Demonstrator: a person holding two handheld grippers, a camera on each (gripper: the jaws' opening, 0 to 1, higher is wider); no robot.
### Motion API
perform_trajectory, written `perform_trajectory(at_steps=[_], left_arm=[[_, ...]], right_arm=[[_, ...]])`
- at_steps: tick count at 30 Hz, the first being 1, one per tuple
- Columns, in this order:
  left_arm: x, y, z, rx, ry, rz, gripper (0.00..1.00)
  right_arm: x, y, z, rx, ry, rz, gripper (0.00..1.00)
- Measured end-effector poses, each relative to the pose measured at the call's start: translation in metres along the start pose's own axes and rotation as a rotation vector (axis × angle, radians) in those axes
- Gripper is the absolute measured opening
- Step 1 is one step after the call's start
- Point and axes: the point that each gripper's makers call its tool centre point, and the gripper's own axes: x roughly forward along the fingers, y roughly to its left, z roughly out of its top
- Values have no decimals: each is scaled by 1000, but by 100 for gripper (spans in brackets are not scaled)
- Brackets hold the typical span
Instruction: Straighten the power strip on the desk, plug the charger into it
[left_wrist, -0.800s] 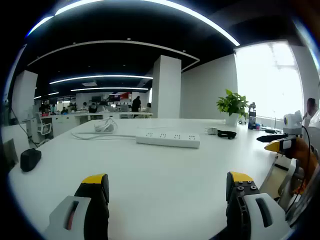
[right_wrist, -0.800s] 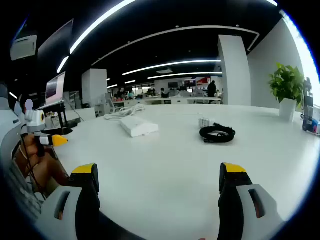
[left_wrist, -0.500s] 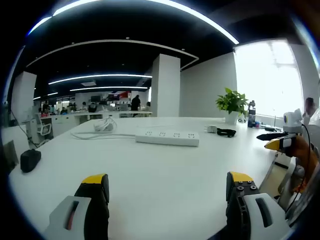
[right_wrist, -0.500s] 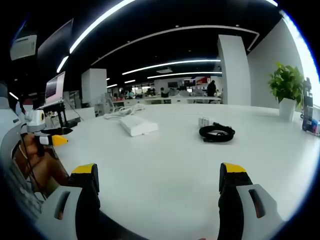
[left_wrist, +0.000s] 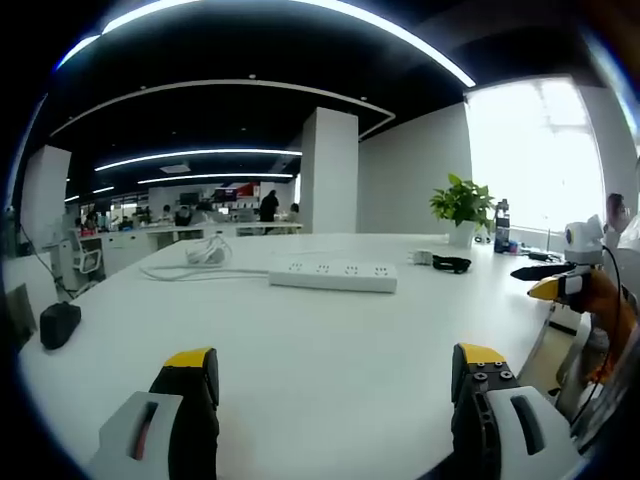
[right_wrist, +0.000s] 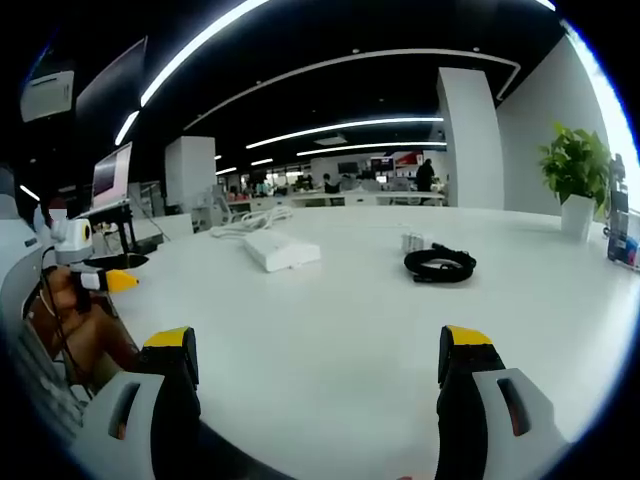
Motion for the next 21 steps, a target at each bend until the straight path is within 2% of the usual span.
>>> perform_trajectory(at_steps=[21], left_arm=[[7, 1, 5, 15, 1, -17, 98]], right_arm=[[8, 10, 4, -20, 0, 26, 100]])
